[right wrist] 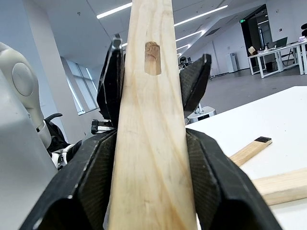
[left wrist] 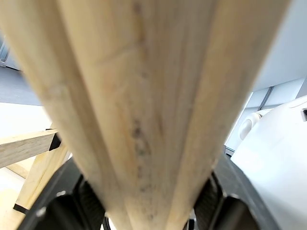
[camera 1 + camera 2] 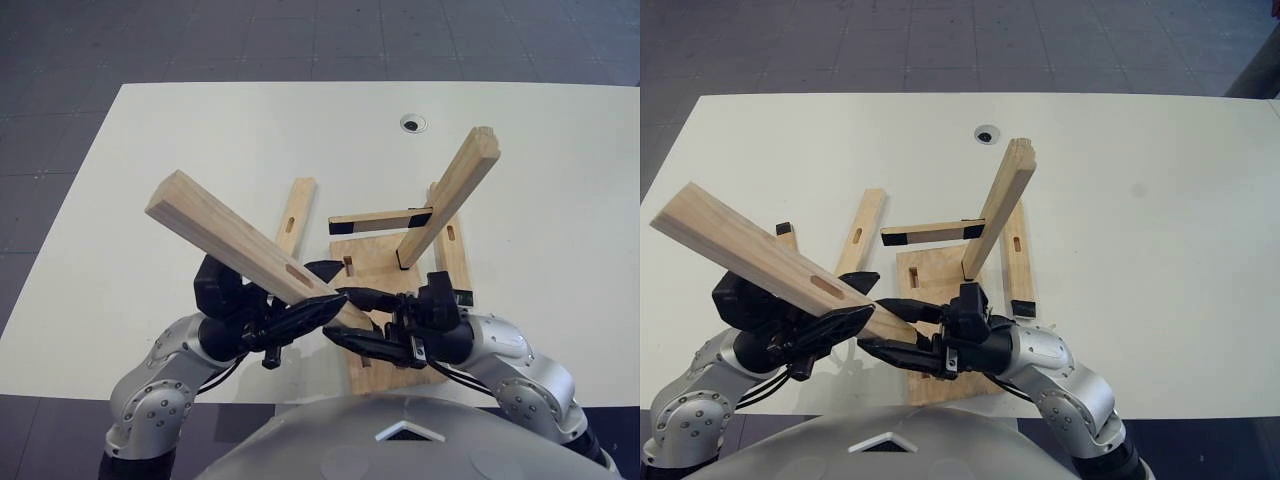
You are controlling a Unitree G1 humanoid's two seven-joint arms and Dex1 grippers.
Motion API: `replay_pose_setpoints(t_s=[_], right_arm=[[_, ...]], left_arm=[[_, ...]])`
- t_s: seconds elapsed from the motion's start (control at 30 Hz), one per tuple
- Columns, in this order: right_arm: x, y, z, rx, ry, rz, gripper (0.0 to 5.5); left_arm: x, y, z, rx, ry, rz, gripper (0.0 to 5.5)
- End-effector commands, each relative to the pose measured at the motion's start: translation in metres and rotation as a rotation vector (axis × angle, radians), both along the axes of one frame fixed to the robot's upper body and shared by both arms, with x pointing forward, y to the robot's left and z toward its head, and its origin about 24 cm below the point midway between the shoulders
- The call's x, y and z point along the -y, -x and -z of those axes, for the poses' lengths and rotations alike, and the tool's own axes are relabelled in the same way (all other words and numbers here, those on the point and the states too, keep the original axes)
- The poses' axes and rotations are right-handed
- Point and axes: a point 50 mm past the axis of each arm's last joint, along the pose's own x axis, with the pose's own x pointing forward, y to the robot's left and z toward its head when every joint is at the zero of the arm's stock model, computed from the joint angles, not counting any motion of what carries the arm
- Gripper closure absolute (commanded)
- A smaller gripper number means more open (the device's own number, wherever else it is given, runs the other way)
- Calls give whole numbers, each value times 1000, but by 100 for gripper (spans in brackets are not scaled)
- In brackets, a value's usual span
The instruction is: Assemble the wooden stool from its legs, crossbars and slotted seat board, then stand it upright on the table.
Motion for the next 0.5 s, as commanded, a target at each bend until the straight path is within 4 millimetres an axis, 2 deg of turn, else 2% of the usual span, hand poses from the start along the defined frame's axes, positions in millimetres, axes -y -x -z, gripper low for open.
replay_pose_setpoints(t_s=[0.03,0.27,0.5], right_arm=[[-2,-3,-3,-73,-95,-38,340],[-8,0,5,-128,-89,-68,343],[-6,3,0,-85,-82,-85,343]], left_arm=[[-1,0,-1,18,-11,2,345],[-4,-1,-2,16,-7,-14,345],[-4,-3,-2,13,-17,-20,345]])
